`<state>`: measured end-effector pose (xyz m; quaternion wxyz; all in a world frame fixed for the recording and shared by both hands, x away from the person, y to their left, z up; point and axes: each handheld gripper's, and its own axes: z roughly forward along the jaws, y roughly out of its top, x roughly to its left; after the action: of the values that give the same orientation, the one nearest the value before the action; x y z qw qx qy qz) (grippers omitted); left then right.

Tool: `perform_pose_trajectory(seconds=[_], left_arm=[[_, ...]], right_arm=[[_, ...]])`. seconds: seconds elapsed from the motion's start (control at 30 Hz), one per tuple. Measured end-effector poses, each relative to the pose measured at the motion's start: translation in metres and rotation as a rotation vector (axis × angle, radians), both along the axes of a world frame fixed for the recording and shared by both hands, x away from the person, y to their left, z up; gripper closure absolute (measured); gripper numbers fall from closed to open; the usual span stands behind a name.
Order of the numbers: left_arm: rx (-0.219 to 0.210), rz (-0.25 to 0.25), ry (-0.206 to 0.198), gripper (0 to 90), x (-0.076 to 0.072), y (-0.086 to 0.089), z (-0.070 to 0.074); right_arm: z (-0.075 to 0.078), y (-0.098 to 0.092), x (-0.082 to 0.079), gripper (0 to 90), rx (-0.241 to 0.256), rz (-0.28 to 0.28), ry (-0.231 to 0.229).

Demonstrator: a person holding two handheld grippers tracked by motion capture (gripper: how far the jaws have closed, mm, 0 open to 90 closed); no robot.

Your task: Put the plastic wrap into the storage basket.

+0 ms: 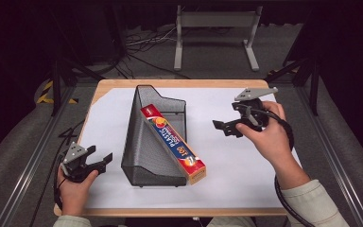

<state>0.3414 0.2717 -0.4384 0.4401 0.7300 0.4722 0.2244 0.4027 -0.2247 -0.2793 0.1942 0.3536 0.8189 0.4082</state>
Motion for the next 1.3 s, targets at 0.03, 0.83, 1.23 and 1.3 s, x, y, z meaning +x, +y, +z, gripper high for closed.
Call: perform_pose_trajectory(seconds=[0.03,0.83,1.23,1.3], left_arm=[[0.000,0.000,0.000,25.1,0.000,0.000,0.000],[0.019,-0.003,0.002,24.8,0.000,-0.002,-0.001],[0.016,-0.013,-0.003,24.5,0.000,-0.003,-0.001],[0.025,-0.018,-0.002,24.3,0.000,-0.003,-0.001]], right_arm=[[0.000,-0.005,0.000,5.7,0.003,0.003,-0.009],[-0.074,-0.111,-0.013,3.0,0.078,0.028,-0.032],[-0.128,-0.124,-0.007,2.9,0.054,0.004,0.026],[-0.142,-0.128,-0.008,2.9,0.039,-0.012,0.041]])
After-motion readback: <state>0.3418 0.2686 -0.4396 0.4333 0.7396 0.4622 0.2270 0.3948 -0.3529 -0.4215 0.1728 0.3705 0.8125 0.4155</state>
